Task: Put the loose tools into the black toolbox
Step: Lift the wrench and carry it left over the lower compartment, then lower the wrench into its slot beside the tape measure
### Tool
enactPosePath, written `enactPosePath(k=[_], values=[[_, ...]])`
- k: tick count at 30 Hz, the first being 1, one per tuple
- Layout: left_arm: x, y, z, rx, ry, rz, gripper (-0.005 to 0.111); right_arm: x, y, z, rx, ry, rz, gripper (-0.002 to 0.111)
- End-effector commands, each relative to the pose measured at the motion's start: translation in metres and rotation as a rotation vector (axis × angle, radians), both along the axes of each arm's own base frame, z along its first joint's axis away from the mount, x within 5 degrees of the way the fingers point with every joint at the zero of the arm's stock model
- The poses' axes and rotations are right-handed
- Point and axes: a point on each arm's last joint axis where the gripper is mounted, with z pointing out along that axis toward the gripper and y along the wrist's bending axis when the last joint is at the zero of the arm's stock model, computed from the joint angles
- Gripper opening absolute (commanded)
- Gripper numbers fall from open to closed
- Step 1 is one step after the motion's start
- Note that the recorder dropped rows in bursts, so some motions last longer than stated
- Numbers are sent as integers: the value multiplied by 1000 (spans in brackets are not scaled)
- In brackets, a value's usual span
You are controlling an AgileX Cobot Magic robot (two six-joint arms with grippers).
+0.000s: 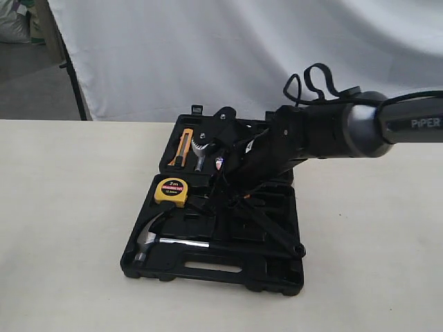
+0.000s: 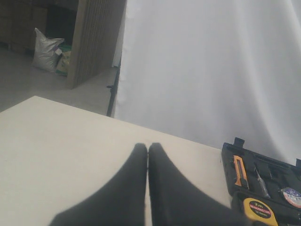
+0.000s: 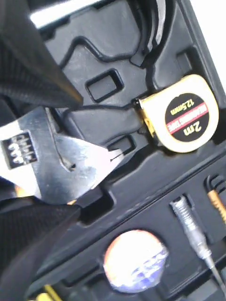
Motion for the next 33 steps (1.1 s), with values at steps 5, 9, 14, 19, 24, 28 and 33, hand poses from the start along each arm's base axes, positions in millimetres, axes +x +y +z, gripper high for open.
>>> enactPosePath(k=[5,9,14,19,24,28,33], values=[[-1,1,2,2,-13,26,1,13,19,-14,-76,-12,139,0],[-1,1,2,2,-13,26,1,13,28,-16,-93,-9,189,0],[-1,1,2,2,-13,26,1,4,39,-23,-110,2,235,0],[-1,1,2,2,-13,26,1,-5,48,-25,-111,1,261,0],[-1,1,2,2,-13,26,1,-3,49,-23,-98,-19,253,0],[-1,1,2,2,-13,26,1,-3,49,-23,-96,-17,248,0],[-1,1,2,2,-13,26,1,-3,49,-23,-96,-17,248,0]])
